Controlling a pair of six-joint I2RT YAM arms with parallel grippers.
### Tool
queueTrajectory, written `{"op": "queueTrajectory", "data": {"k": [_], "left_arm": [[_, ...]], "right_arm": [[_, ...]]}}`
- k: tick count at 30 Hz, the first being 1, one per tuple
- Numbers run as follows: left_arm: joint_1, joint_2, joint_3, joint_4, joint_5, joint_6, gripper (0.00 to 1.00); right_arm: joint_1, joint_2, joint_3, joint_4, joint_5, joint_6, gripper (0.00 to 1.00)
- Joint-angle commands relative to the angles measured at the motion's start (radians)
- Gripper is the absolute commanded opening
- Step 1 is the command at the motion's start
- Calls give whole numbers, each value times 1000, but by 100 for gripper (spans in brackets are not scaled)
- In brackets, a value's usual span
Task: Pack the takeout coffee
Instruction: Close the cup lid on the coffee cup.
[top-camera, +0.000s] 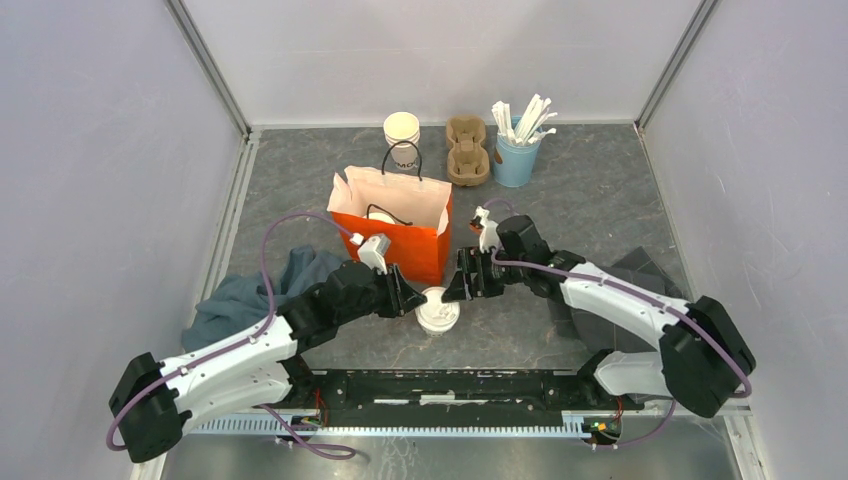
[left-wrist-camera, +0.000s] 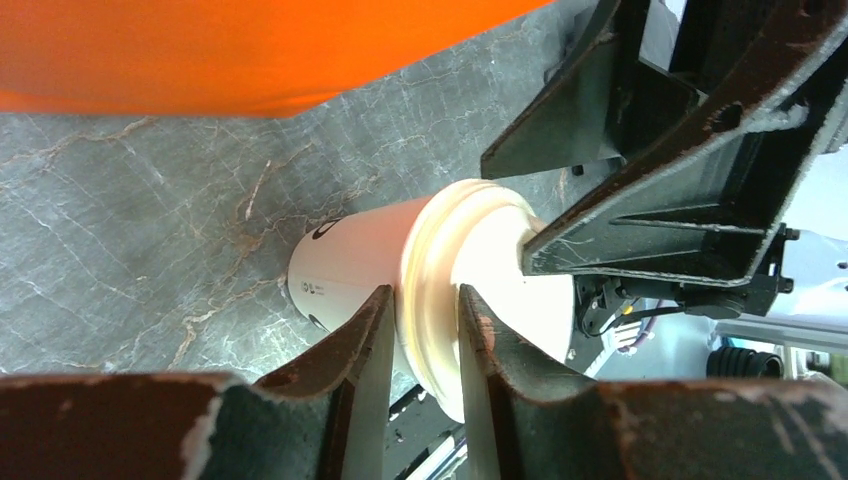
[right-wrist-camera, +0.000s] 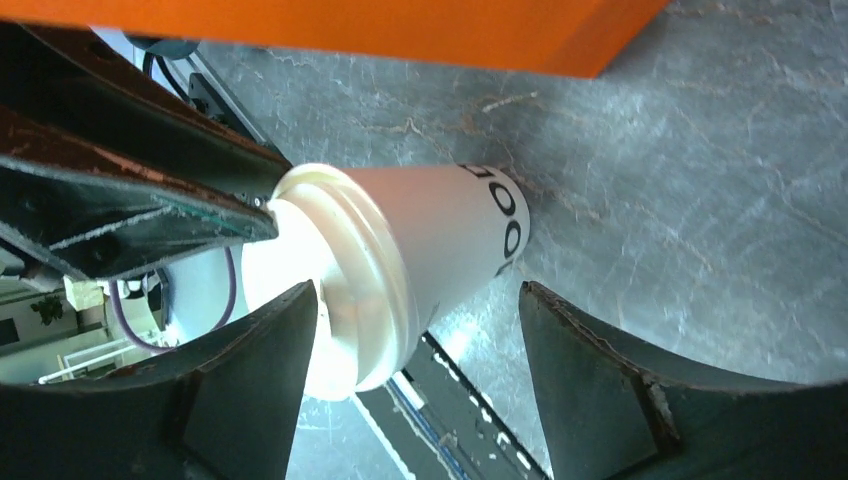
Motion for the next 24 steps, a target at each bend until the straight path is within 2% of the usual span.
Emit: {"op": "queueTrajectory", "data": {"k": [1, 6, 12, 17, 20, 24], "left_arm": [[-4, -3, 19, -17, 25, -38, 35], [-4, -9, 12, -16, 30, -53, 34], [-4, -20, 18, -23, 25, -61, 35], [-4, -24, 24, -21, 25, -87, 45], [-4, -30, 15, -12, 29, -103, 48], [-4, -43, -2, 2, 35, -122, 50]], "right_arm": [[-8, -91, 14, -109, 15, 1, 80], [-4, -171, -49, -67, 1, 71, 80], [16, -176, -79, 1, 11, 109, 78], [18, -189, -86, -5, 19, 105, 75], [21, -192, -101, 10, 19, 115, 67], [24, -182, -106, 24, 19, 121, 63]]}}
